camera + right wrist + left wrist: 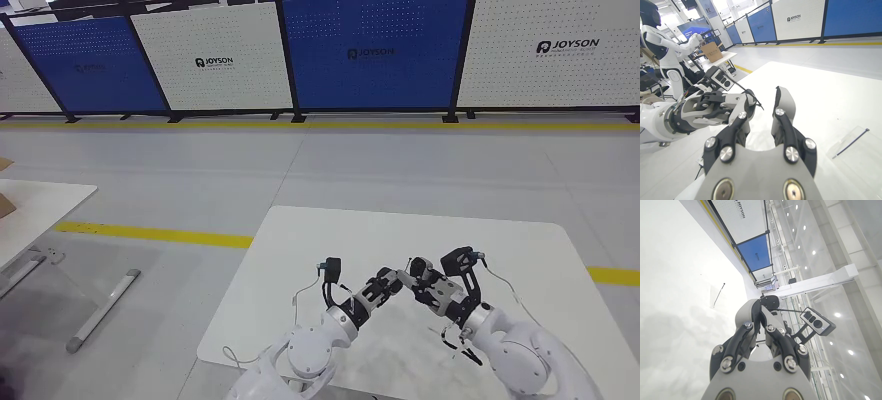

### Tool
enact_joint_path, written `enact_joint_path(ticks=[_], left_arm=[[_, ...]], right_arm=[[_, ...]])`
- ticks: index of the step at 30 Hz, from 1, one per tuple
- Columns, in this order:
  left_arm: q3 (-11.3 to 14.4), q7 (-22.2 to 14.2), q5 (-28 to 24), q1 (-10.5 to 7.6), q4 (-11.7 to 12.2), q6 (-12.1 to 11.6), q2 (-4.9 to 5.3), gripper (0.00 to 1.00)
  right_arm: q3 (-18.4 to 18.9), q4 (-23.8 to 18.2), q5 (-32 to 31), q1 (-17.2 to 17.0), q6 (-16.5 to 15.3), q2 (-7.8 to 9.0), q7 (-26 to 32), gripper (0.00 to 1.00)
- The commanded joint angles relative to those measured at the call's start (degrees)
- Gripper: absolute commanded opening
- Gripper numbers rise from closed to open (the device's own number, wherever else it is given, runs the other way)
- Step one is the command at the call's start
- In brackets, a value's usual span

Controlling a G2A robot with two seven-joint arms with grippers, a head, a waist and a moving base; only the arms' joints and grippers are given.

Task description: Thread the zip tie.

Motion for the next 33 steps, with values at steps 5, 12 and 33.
enact_joint_path(ticks=[5,12,33], left_arm=[[0.01,-0.03,0.05,0.03,-0.09,0.3,0.0,0.0],[0.08,-0.1,0.43,0.14,-0.28,0.26,0.02,0.0],[-0.34,-0.26,0.11,0.41,-0.48,-0.69,0.08,0.0]], right_arm=[[0.36,-0.27,-0.07,-0.14,0.0,0.08,-0.54,0.24],[0.73,-0.64,-0.19,-0.4,0.0,0.18,-0.9,0.0],[-0.17,-0.62,-1.24,-0.04,0.0,0.14,-0.98,0.0]])
